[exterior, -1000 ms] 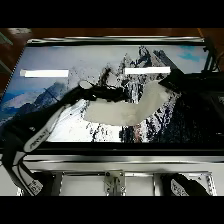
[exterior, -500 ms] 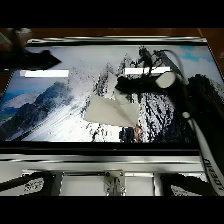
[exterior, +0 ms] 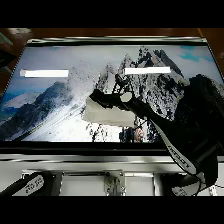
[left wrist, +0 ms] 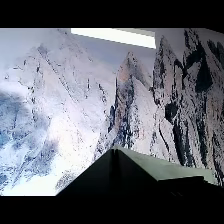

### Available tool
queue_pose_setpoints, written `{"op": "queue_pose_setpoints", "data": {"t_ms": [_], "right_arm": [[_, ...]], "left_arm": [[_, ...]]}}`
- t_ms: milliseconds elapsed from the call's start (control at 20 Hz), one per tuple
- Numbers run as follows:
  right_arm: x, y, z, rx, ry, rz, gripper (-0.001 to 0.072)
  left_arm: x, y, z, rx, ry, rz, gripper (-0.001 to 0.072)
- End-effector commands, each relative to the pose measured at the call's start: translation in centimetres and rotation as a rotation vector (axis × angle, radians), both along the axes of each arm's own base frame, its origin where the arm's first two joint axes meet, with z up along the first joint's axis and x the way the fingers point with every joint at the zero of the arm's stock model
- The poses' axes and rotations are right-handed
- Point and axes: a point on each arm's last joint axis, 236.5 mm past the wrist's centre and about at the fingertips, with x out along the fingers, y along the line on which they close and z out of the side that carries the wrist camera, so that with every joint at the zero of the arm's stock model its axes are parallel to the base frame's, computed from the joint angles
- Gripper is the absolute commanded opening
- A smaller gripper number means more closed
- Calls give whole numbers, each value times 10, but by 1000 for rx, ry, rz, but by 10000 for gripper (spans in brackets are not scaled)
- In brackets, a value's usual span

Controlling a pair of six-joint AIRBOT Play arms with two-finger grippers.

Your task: Fold the shirts.

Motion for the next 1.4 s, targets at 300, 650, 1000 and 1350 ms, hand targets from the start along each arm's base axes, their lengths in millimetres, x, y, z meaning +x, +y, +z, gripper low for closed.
{"op": "queue_pose_setpoints", "data": {"t_ms": [300, 650, 1000, 1350], "right_arm": [[-34, -171, -27, -405, 224, 212, 632], [-54, -263, -76, -423, 459, 153, 670], [-44, -212, -111, -147, 513, 178, 668], [-20, -200, -102, -99, 343, 216, 62]], "left_arm": [[-4, 6, -2, 35, 3, -6, 35], [-4, 6, -2, 35, 3, -5, 35], [-4, 6, -2, 10, 13, 10, 35], [-4, 2, 0, -12, 12, 7, 35]]}}
